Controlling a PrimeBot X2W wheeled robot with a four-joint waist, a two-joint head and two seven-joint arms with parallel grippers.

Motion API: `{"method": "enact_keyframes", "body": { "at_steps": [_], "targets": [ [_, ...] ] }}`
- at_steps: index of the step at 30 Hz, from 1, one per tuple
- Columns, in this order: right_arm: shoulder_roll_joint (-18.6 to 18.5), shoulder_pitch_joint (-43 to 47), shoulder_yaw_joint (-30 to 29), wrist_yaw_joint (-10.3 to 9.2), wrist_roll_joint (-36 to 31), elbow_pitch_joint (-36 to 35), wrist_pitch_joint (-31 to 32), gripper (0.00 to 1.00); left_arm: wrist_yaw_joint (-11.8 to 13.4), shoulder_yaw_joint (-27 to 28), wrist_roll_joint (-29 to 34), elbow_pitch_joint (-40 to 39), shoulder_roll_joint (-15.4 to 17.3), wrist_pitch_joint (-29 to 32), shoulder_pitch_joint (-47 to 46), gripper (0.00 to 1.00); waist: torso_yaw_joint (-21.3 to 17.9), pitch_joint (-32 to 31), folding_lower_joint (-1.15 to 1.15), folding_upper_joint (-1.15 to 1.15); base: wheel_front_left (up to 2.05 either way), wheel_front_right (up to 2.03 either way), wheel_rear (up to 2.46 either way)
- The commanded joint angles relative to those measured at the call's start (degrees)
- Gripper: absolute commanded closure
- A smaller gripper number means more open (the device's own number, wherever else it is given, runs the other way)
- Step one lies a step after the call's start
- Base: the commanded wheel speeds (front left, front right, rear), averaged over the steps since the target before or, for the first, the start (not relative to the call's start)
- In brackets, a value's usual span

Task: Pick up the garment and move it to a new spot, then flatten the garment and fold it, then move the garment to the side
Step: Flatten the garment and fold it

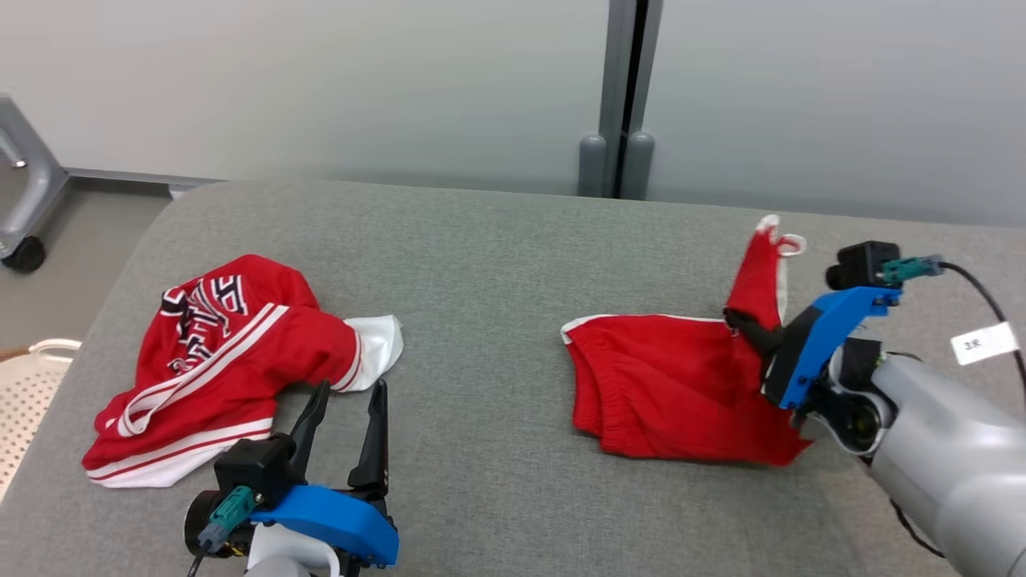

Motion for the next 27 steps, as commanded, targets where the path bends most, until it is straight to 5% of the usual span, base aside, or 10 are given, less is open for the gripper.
{"method": "enact_keyframes", "body": {
  "at_steps": [1,12,14,15,21,27],
  "targets": [
    [0.81,-0.44,0.26,0.03,-0.27,-0.35,0.27,1.00,-0.18,0.16,0.23,0.17,-0.01,-0.28,0.02,0.00,0.71,0.35,0.00,-0.01,0.00,0.00,0.00],
    [8.74,0.94,2.36,0.03,0.04,4.23,3.70,1.00,-1.20,-0.51,0.19,3.23,-1.28,-0.27,-1.45,0.00,7.35,0.79,0.00,-0.01,0.00,0.00,0.00],
    [10.03,1.25,2.09,0.03,0.51,4.58,3.19,0.28,-1.26,-0.38,0.06,3.67,-1.42,-0.27,-1.45,0.00,7.41,0.61,0.00,-0.01,0.00,0.00,0.00],
    [10.46,1.32,1.96,0.03,0.57,4.75,2.69,0.00,-1.25,-0.28,0.03,3.86,-1.40,-0.27,-1.35,0.00,7.30,0.50,0.00,-0.01,0.00,0.00,0.00],
    [11.07,2.75,0.82,0.03,1.73,-0.59,-0.33,0.00,-1.09,1.12,0.33,3.48,-1.04,-0.27,-0.43,0.00,4.54,-0.56,0.00,-0.01,0.00,0.00,0.00],
    [5.22,4.75,-2.00,0.03,1.48,-11.06,-8.56,0.00,-0.79,3.10,1.26,1.52,-0.87,-0.28,1.15,0.00,0.89,-1.76,0.00,-0.01,0.00,0.00,0.00]
  ]
}}
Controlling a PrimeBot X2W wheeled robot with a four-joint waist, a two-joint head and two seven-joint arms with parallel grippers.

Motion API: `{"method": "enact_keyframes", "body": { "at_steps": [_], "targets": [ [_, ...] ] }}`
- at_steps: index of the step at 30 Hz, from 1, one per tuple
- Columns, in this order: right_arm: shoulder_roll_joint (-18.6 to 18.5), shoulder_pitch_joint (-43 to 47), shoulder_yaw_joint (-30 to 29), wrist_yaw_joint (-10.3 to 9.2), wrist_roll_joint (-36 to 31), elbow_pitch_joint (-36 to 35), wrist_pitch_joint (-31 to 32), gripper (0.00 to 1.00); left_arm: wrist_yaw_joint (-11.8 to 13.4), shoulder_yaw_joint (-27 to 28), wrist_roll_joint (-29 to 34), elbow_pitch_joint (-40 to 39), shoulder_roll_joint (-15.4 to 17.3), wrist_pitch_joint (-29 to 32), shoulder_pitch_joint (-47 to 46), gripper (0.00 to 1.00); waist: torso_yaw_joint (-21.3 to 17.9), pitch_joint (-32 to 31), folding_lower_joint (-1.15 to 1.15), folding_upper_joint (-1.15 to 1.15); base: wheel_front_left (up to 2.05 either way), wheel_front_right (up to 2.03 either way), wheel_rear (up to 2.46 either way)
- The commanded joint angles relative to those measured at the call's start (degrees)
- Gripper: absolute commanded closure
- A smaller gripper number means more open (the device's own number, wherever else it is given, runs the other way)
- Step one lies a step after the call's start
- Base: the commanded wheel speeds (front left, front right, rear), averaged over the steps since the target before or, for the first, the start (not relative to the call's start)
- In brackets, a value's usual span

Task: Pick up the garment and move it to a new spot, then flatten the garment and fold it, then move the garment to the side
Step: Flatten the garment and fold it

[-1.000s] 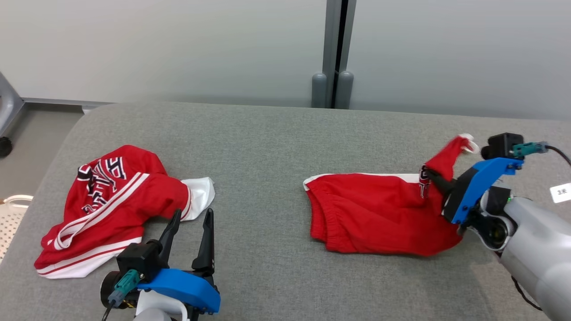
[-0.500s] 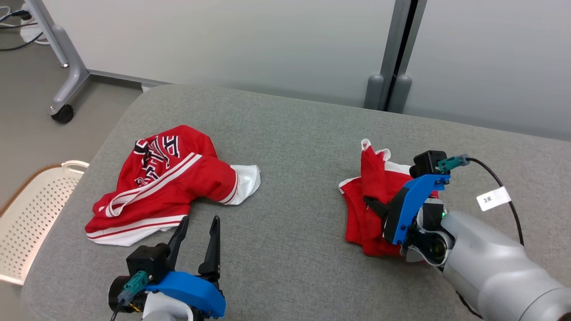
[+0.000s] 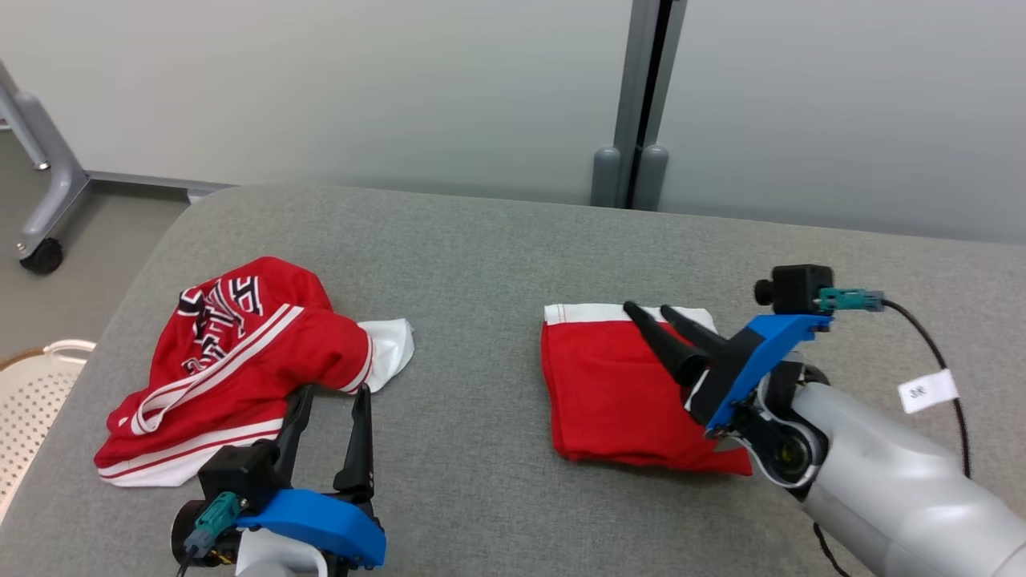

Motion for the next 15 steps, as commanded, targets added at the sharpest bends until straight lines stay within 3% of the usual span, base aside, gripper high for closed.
{"method": "enact_keyframes", "body": {
  "at_steps": [1,6,9,11,15],
  "targets": [
    [-1.06,1.29,-0.41,0.03,-0.42,-1.13,-1.48,0.00,0.19,0.47,0.32,-0.58,0.12,-0.28,0.60,0.00,-1.21,-0.93,0.00,0.00,0.00,0.00,0.00],
    [-7.30,3.91,-1.96,0.03,-3.51,-4.23,-7.20,0.00,0.10,2.33,1.56,-2.31,-0.10,-0.28,2.06,0.00,-3.79,-1.58,0.00,0.00,0.00,0.00,0.00],
    [-9.75,5.05,-6.07,0.03,-6.03,-4.99,-8.28,0.00,-0.37,3.55,2.94,-4.01,-0.35,-0.28,2.12,0.00,-4.54,-1.65,0.00,0.00,0.00,0.00,0.00],
    [-11.26,6.18,-14.10,0.02,-11.49,-6.12,-8.34,0.00,-0.52,4.81,4.18,-5.87,-0.82,-0.28,2.57,0.00,-5.07,-1.67,0.00,0.00,0.00,0.00,0.00],
    [-8.72,15.37,-31.66,0.02,-24.05,-11.94,-8.29,0.00,-0.68,7.93,7.26,-9.00,-1.47,-0.27,4.19,0.00,-6.53,-2.16,0.00,0.00,0.00,0.00,0.00]
  ]
}}
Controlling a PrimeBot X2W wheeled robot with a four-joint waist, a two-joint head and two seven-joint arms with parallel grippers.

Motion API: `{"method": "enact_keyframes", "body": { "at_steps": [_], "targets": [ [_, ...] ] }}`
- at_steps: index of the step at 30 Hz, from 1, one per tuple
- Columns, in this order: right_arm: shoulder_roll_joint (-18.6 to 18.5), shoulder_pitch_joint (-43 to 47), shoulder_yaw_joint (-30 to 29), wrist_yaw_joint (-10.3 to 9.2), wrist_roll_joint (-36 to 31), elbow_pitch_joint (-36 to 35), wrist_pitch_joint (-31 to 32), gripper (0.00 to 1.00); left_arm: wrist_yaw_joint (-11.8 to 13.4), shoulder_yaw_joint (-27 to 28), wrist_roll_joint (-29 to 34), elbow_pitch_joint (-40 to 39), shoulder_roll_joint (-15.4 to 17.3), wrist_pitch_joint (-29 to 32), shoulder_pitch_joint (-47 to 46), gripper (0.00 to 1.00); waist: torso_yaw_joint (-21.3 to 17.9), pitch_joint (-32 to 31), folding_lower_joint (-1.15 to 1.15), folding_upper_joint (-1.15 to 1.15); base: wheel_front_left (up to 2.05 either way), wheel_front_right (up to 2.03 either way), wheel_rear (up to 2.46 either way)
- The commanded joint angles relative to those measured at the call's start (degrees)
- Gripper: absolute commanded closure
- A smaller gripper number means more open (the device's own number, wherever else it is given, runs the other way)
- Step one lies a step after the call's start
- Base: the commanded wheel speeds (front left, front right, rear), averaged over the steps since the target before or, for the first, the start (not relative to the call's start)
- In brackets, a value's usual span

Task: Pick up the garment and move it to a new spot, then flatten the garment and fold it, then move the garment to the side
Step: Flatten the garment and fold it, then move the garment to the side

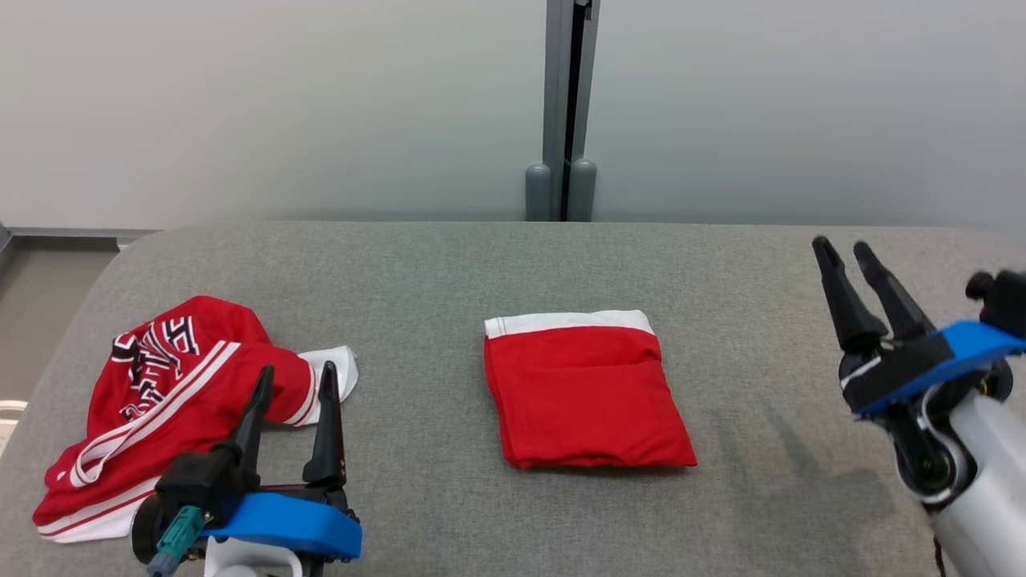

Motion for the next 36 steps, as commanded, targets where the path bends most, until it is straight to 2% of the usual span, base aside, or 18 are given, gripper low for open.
{"method": "enact_keyframes", "body": {
  "at_steps": [1,4,8,11,14,17,24,29,36],
  "targets": [
    [1.63,3.35,-3.17,0.03,-2.75,-1.79,-0.16,0.00,-0.25,0.77,0.69,-0.41,-0.23,-0.27,0.85,0.00,-0.69,-0.46,0.00,0.00,0.00,0.00,0.00],
    [5.95,11.73,-11.79,0.03,-11.71,-7.39,-0.15,0.00,-0.69,2.87,2.57,-1.08,-0.64,-0.27,2.19,0.00,-2.14,-0.92,0.00,0.00,0.00,0.00,0.00],
    [11.05,19.85,-18.70,0.03,-21.49,-12.70,-0.17,0.00,-1.99,5.61,4.52,-1.16,-1.61,-0.27,3.89,0.00,-3.87,-1.19,0.00,0.00,0.00,0.00,0.00],
    [13.69,23.76,-21.38,0.03,-27.48,-14.99,-0.17,0.00,-3.01,7.60,6.16,-0.42,-2.54,-0.27,5.28,0.00,-4.76,-1.19,0.00,0.00,0.00,0.00,0.00],
    [14.80,26.42,-24.07,0.03,-33.06,-15.85,-0.18,0.00,-3.93,9.49,7.54,0.15,-3.64,-0.27,6.23,0.00,-5.13,-1.04,0.00,0.00,0.00,0.00,0.00],
    [16.39,27.40,-25.47,0.03,-35.68,-15.53,-0.18,0.00,-4.96,11.05,9.17,0.62,-4.60,-0.27,6.78,0.00,-5.28,-0.91,0.00,0.00,0.00,0.00,0.00],
    [16.94,25.66,-22.96,0.02,-35.89,-9.37,-0.18,0.00,-6.80,12.71,11.54,1.22,-6.32,-0.27,6.23,0.00,-4.70,-0.84,0.00,0.00,0.00,0.00,0.00],
    [16.44,19.60,-16.86,0.03,-32.60,-1.69,0.26,0.00,-7.93,12.33,12.54,2.05,-7.02,-0.27,4.65,0.00,-3.20,-0.22,0.00,0.00,0.00,0.00,0.00],
    [16.22,10.18,-9.74,0.03,-27.63,7.05,6.91,0.00,-8.53,10.71,12.90,2.75,-7.35,-0.27,3.13,0.00,1.02,0.97,0.00,0.00,0.00,0.00,0.00]
  ]
}}
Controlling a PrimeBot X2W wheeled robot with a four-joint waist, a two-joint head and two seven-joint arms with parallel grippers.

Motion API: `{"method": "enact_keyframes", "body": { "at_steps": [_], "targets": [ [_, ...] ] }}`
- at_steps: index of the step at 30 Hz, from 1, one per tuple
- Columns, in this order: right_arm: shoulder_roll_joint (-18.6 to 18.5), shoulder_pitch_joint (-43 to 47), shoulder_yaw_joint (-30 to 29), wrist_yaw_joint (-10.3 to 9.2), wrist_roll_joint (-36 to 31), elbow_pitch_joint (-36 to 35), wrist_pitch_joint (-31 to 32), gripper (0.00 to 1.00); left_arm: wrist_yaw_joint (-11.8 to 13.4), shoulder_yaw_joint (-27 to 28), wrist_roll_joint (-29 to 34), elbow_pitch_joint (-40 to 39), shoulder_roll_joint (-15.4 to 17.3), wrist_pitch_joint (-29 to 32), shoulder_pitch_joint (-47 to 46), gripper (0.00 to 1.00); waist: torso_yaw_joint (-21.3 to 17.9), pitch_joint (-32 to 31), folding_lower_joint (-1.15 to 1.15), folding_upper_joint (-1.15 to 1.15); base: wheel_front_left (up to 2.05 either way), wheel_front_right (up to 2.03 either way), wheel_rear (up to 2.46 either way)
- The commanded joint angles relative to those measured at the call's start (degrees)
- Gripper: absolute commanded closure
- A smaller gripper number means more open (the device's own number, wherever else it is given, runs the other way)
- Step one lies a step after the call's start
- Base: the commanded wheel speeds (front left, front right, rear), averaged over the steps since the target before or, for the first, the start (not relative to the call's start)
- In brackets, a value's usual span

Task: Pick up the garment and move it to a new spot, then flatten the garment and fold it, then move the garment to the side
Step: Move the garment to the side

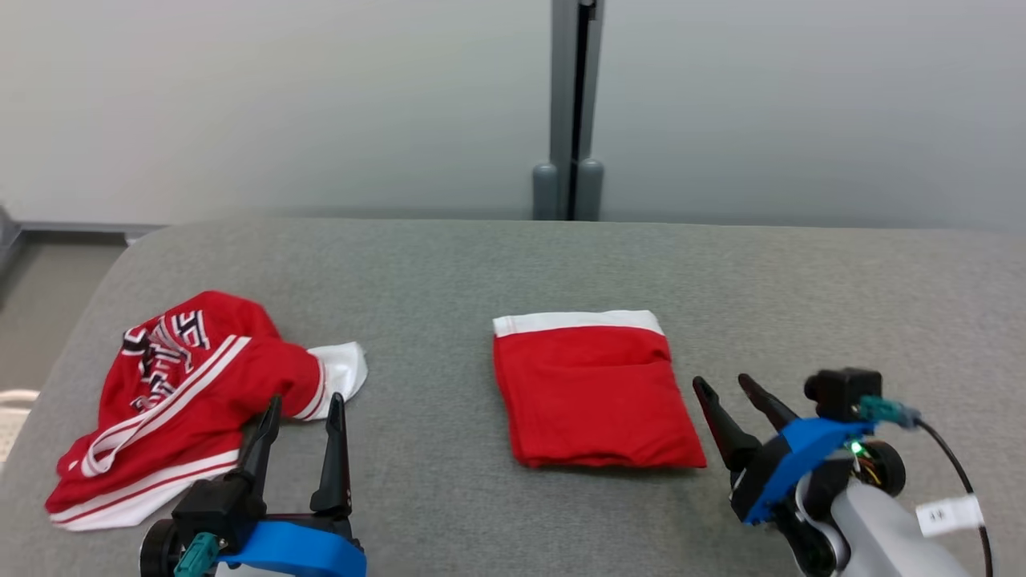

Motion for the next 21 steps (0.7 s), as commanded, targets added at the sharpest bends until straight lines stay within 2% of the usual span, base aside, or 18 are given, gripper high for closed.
{"method": "enact_keyframes", "body": {
  "at_steps": [1,7,13,17,20,21],
  "targets": [
    [-0.35,-0.91,0.25,0.01,0.45,0.68,0.63,0.00,-0.21,-0.07,0.11,0.12,-0.02,-0.26,-0.80,0.00,1.35,1.21,0.00,0.00,0.00,0.00,0.00],
    [-0.67,-10.13,3.33,0.01,4.63,10.58,9.62,0.00,-0.48,-0.72,-0.67,0.64,-0.16,-0.27,-2.27,0.00,4.90,3.85,0.00,0.00,0.00,0.00,0.00],
    [-0.53,-17.47,2.74,0.01,7.56,21.42,16.45,0.00,-0.65,-1.55,-0.77,0.53,-0.24,-0.27,-4.28,0.00,7.67,6.92,0.00,0.00,0.00,0.00,0.00],
    [-0.07,-19.07,3.82,0.02,10.05,24.45,21.89,0.00,-0.64,-2.07,-0.93,0.63,-0.28,-0.27,-5.27,0.00,8.94,8.43,0.00,0.00,0.00,0.00,0.00],
    [0.92,-17.98,5.72,0.02,12.35,24.21,26.52,0.00,-0.66,-2.15,-1.08,0.93,-0.30,-0.27,-5.35,0.00,8.98,8.68,0.00,0.00,0.00,0.00,0.00],
    [0.87,-17.64,6.32,0.02,12.83,23.76,27.00,0.08,-0.66,-2.10,-1.12,1.06,-0.31,-0.27,-5.37,0.00,8.87,8.66,0.00,0.00,0.00,0.00,0.00]
  ]
}}
